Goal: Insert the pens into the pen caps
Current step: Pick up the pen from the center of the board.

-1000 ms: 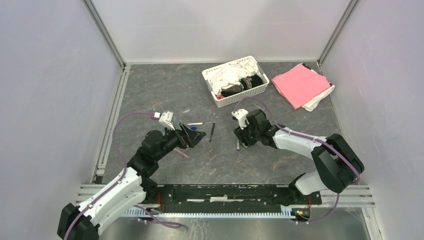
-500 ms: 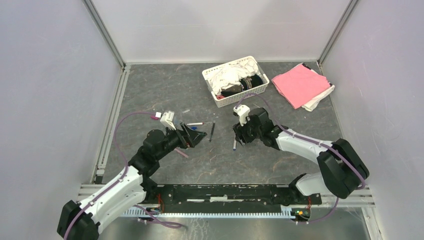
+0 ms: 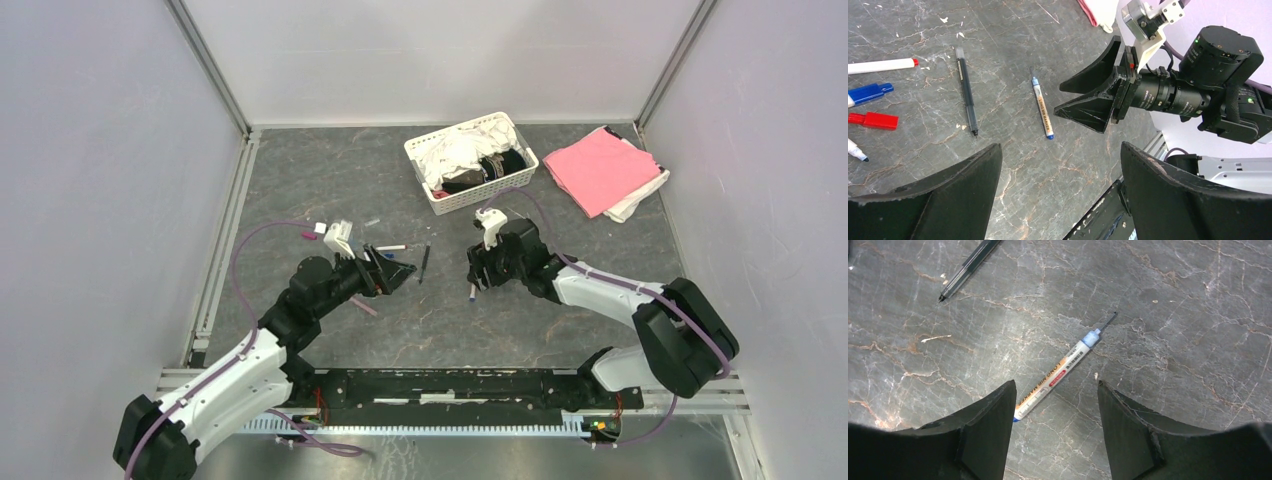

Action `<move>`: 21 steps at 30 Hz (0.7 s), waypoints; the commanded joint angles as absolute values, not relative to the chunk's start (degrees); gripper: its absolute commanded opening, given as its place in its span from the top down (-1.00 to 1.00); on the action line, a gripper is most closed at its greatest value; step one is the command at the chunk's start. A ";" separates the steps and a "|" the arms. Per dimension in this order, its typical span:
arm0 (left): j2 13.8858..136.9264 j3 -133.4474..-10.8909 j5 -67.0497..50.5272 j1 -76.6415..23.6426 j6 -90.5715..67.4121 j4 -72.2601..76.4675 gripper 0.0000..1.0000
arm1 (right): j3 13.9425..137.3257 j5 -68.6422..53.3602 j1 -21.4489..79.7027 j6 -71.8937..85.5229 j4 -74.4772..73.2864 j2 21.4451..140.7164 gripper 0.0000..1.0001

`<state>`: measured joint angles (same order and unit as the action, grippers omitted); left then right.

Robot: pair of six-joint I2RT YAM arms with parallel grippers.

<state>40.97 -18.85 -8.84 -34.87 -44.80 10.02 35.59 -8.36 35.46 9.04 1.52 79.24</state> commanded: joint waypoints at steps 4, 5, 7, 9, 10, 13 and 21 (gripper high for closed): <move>40.23 -20.35 -6.69 -35.94 -46.76 10.46 -0.85 | 35.92 -1.15 36.62 12.24 2.45 80.75 -0.25; 40.30 -20.38 -6.55 -35.99 -46.69 10.46 -0.85 | 35.57 -1.23 36.94 12.30 2.61 81.03 -0.22; 40.51 -20.39 -6.28 -36.16 -46.67 10.52 -0.85 | 35.07 -1.23 37.77 12.22 3.15 81.90 -0.19; 40.67 -20.30 -6.21 -36.33 -46.80 11.01 -0.85 | 35.69 -1.74 38.29 12.38 3.04 83.01 -0.16; 40.62 -20.30 -6.21 -36.42 -46.91 11.14 -0.85 | 36.32 -2.05 38.40 12.63 2.72 83.54 -0.15; 40.55 -20.23 -6.21 -36.78 -46.98 11.16 -0.85 | 37.26 -2.71 38.40 12.92 2.63 84.26 -0.14; 40.95 -19.73 -6.05 -37.17 -47.23 11.87 -0.85 | 38.15 2.44 38.46 10.64 0.76 87.38 0.10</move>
<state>40.80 -18.85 -7.22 -36.64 -45.43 9.54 36.03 -1.80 38.26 11.84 1.78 85.14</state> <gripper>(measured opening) 0.925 0.489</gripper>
